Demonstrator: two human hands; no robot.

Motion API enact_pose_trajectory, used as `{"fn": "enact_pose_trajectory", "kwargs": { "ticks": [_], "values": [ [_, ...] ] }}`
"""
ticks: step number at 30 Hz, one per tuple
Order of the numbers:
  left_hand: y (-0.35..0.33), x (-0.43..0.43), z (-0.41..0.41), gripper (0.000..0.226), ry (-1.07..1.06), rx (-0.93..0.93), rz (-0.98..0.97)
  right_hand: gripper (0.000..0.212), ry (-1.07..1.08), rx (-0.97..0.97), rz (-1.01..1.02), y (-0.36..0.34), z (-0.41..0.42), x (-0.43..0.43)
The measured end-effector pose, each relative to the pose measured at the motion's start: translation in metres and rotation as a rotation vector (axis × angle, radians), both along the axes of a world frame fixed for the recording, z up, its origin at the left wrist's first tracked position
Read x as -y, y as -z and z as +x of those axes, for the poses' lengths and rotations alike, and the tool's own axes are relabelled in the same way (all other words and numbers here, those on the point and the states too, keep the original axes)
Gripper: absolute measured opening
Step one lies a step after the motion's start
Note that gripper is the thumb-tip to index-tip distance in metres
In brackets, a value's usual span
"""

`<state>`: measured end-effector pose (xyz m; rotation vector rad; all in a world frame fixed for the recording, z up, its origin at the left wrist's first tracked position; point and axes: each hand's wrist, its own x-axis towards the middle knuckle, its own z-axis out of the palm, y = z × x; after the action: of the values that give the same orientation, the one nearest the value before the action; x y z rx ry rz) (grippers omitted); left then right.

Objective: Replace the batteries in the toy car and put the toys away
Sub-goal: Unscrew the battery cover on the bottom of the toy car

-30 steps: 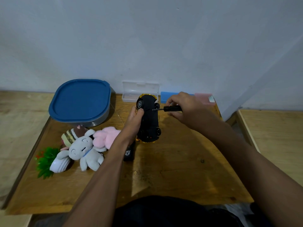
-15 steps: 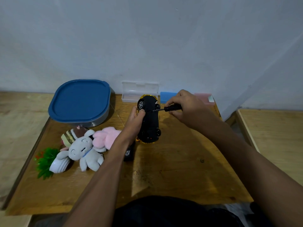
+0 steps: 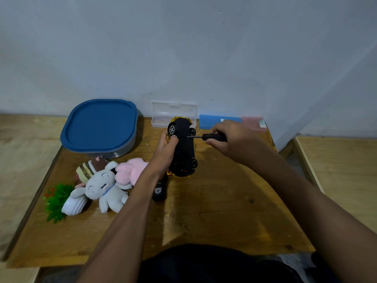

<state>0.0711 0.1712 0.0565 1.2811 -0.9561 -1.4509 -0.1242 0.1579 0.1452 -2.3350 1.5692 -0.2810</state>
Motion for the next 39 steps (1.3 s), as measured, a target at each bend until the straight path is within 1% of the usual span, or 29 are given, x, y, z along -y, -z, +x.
{"fn": "enact_pose_trajectory", "kwargs": {
  "ticks": [1,3,4,6,8,9,11,13,15,16,18,20,21,23,25,26,27,30,32,35,37,39],
  "values": [
    [0.001,0.0,0.0,0.02,0.0,-0.004,0.003,0.013,-0.007,0.067,0.013,0.0,-0.001,0.001],
    [0.001,-0.002,-0.001,0.018,0.002,-0.018,0.005,0.015,-0.007,0.114,0.032,0.002,-0.004,0.0],
    [0.0,-0.002,-0.001,0.016,0.002,-0.024,0.002,0.016,-0.003,0.096,0.04,0.003,-0.004,-0.001],
    [-0.001,-0.002,-0.002,0.015,0.001,-0.021,-0.008,0.017,-0.003,0.0,0.01,0.005,-0.002,-0.004],
    [0.0,-0.002,-0.002,0.017,0.003,-0.009,-0.013,0.028,0.002,-0.05,-0.042,0.005,0.002,-0.008],
    [0.001,-0.002,-0.003,0.017,0.004,-0.007,-0.012,0.032,0.002,-0.047,-0.062,0.005,0.003,-0.008],
    [0.0,-0.003,-0.002,0.017,0.003,-0.009,-0.01,0.029,-0.014,-0.031,-0.091,0.005,0.002,-0.008],
    [0.0,-0.003,-0.001,0.017,0.003,-0.005,-0.009,0.025,-0.01,0.013,-0.052,0.006,-0.001,-0.006],
    [-0.001,-0.004,0.0,0.019,0.009,-0.01,-0.008,0.03,0.01,0.06,-0.017,0.008,-0.003,-0.004],
    [-0.001,-0.004,0.0,0.019,0.013,-0.014,-0.011,0.029,0.017,0.064,-0.019,0.008,-0.002,-0.003],
    [-0.001,-0.004,-0.001,0.019,0.019,-0.012,-0.012,0.026,0.016,0.04,-0.029,0.007,0.0,-0.002],
    [-0.002,-0.005,-0.001,0.019,0.019,-0.014,-0.01,0.026,0.005,-0.046,-0.026,0.003,0.001,-0.002],
    [-0.002,-0.005,0.0,0.019,0.018,-0.015,-0.008,0.028,0.004,-0.117,-0.032,-0.001,0.002,-0.004],
    [-0.001,-0.005,0.001,0.018,0.018,-0.011,-0.012,0.039,0.004,-0.216,-0.076,-0.004,0.003,-0.007],
    [-0.001,-0.005,0.0,0.018,0.02,-0.004,-0.019,0.054,0.012,-0.208,-0.111,-0.005,0.005,-0.01],
    [0.0,-0.004,-0.001,0.018,0.017,-0.006,-0.021,0.057,0.012,-0.197,-0.117,-0.004,0.006,-0.01],
    [0.0,-0.005,-0.001,0.018,0.012,-0.01,-0.022,0.054,0.011,-0.187,-0.108,-0.004,0.005,-0.008],
    [0.002,-0.005,-0.001,0.018,0.01,-0.009,-0.016,0.031,0.017,-0.106,-0.011,-0.002,0.003,-0.003],
    [0.003,-0.005,0.0,0.018,0.015,-0.011,-0.012,0.024,0.013,-0.087,0.017,0.0,0.002,-0.002],
    [0.003,-0.007,0.0,0.022,0.021,-0.008,-0.011,0.022,0.029,-0.063,0.005,0.003,0.002,-0.004],
    [0.003,-0.007,0.0,0.022,0.024,-0.005,-0.009,0.023,0.043,-0.107,-0.008,0.004,0.002,-0.007],
    [0.001,-0.008,-0.001,0.017,0.024,-0.006,-0.011,0.038,0.044,-0.184,-0.069,0.007,0.004,-0.01]
  ]
}}
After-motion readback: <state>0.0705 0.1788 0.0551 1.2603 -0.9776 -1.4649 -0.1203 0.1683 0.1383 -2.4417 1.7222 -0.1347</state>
